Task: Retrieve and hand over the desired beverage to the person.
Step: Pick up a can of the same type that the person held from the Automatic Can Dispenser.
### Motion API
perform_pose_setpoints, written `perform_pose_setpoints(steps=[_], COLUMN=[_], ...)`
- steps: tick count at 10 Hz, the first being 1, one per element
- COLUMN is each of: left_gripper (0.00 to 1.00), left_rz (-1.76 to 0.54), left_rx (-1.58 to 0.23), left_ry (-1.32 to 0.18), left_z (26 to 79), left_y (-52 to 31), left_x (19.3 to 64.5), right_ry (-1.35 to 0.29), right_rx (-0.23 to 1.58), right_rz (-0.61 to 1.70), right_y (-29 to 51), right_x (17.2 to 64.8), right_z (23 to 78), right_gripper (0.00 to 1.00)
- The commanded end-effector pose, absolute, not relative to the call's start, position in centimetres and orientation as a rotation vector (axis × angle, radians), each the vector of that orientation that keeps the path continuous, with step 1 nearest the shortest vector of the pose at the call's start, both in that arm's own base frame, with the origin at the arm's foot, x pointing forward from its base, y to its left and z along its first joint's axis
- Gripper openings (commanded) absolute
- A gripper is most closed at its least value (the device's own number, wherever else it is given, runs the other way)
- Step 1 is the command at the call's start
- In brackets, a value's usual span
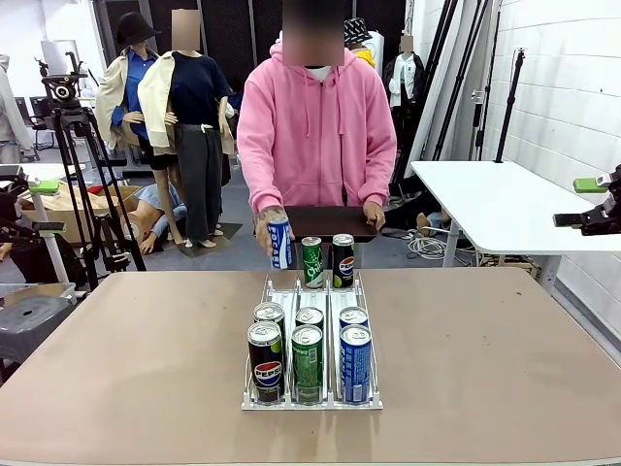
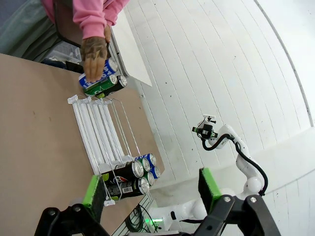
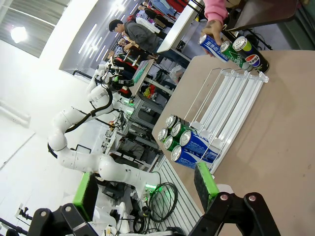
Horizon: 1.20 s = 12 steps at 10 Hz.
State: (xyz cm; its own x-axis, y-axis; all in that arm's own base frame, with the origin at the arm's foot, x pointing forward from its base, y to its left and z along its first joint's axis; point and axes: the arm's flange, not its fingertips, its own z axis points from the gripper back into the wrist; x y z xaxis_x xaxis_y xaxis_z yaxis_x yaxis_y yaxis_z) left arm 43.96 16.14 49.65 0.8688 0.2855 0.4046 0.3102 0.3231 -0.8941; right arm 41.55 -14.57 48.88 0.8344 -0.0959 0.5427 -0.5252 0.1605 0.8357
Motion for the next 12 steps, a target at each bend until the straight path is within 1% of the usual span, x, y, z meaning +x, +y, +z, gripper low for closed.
perform_pose_setpoints(steps=[1, 12], left_gripper=[1.00, 1.00], left_rz=[-0.020, -0.020], left_rx=[-1.267, -1.267], left_ry=[-0.553, -0.553], left_z=[49.59, 49.59], left_y=[16.17, 16.17], left_x=[43.69, 43.69], right_ry=[-0.539, -0.539], right_rx=[1.409, 1.409], right_rz=[0.326, 0.326], right_y=[-14.52, -14.52], right_x=[41.43, 41.43], right_z=[48.75, 48.75], right_gripper=[1.00, 1.00])
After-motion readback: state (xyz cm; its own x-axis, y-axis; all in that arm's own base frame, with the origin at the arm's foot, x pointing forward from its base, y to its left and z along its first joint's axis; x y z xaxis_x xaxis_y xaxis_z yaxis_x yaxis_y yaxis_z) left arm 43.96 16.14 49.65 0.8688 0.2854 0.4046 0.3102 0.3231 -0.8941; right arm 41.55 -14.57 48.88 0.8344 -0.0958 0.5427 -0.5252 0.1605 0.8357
